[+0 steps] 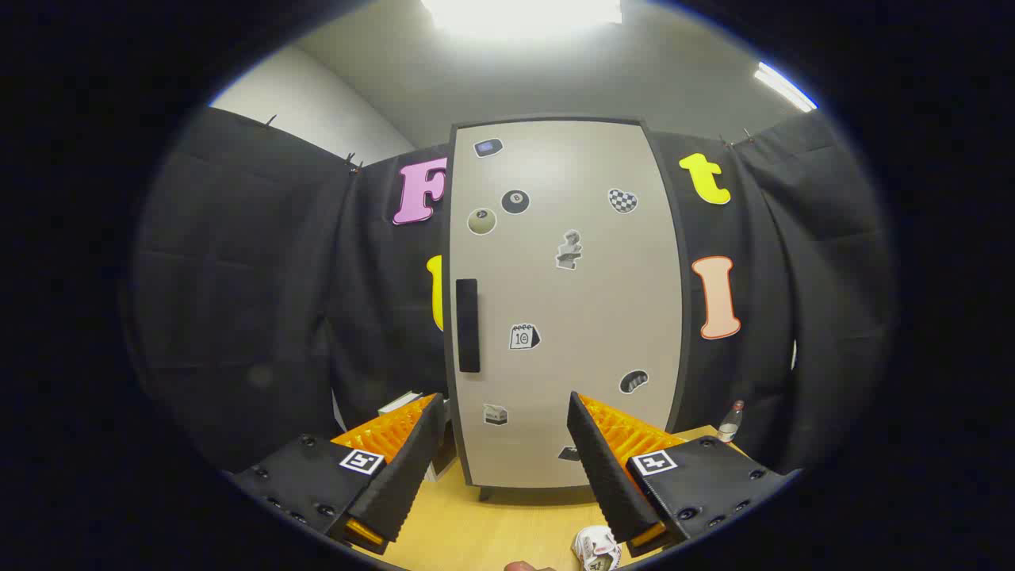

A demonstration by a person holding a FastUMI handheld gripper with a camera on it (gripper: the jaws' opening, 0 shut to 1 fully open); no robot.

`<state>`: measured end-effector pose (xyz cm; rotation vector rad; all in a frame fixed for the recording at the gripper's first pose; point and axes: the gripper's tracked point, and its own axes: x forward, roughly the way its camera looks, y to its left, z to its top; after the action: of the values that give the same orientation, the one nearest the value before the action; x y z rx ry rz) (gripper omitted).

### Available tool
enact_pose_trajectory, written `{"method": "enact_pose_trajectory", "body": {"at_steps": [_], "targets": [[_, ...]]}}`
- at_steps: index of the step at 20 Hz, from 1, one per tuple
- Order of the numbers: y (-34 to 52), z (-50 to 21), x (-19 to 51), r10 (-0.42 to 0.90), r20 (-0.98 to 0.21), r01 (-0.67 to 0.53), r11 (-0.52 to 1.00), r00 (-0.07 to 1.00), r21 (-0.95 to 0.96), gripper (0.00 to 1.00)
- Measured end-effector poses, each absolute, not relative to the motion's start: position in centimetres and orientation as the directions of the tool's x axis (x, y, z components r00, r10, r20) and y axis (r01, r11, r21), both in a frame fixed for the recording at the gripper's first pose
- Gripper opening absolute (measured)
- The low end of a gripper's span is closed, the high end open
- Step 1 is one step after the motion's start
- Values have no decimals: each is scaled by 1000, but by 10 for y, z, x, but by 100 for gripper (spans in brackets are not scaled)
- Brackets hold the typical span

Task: Open the shoe cabinet door, grab the shoes and put them into the shoe cabinet, then close the shoe cabinet door.

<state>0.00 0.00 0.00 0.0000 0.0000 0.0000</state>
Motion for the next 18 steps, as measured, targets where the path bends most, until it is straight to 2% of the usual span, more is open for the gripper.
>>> {"method": "enact_pose_trajectory", "body": {"at_steps": [5,18], "targets": [[23,1,-10,52,15,-51,998,999,-24,97],[18,2,-23,46,21,-45,998,999,-48,97]]}}
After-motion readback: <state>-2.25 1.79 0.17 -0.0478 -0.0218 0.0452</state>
